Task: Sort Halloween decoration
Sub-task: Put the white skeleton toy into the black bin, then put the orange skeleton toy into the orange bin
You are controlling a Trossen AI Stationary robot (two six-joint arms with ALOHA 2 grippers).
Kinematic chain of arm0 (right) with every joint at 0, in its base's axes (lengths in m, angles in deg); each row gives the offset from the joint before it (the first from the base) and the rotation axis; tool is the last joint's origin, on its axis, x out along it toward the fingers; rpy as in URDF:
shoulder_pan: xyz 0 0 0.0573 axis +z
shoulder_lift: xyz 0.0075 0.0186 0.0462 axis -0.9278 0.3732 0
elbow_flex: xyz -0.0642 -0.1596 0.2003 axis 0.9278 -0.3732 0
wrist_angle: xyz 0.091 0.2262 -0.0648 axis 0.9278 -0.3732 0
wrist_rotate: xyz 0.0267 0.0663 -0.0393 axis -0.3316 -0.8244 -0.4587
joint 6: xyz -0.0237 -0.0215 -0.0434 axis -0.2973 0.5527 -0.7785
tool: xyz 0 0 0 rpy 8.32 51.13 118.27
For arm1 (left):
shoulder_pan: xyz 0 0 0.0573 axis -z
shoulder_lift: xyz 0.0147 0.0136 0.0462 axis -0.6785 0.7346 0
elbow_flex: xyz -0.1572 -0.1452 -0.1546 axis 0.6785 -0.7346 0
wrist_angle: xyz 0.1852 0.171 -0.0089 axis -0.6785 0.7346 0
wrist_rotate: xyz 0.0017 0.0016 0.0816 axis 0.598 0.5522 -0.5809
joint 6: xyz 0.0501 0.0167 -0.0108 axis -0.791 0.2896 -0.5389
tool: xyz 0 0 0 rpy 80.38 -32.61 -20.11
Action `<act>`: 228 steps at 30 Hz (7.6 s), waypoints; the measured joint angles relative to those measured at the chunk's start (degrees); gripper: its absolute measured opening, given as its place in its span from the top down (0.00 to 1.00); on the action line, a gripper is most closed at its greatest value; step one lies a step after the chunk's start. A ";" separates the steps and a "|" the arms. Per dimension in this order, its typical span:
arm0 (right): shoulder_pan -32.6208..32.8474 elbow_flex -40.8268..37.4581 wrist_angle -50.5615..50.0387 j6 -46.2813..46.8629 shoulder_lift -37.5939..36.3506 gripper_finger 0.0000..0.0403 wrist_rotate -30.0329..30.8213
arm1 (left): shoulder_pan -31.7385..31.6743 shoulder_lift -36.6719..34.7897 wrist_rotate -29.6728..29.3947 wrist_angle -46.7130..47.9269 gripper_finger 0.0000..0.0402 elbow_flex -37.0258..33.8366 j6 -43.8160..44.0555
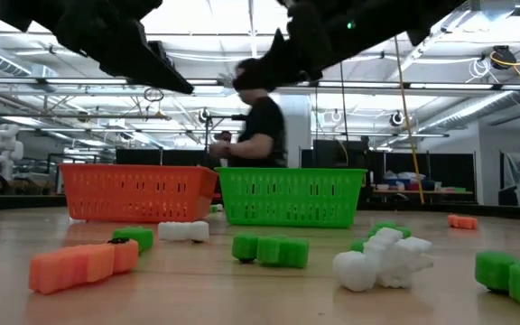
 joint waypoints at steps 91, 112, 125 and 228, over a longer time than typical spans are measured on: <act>12.35 0.01 -1.84 22.64 3.03 0.67 -0.26 | 32.35 7.50 -14.84 -19.68 0.98 0.00 -36.08; 15.96 0.01 -0.72 18.92 3.01 0.67 4.70 | 33.50 7.50 -21.08 -20.47 0.98 0.04 -22.60; 17.07 -0.04 2.58 19.60 6.08 0.67 4.58 | 37.17 7.48 -23.65 -1.42 0.98 3.89 7.58; 19.35 -12.31 -59.09 100.46 -8.43 0.46 12.59 | 35.46 11.56 -28.03 27.53 0.56 13.25 29.99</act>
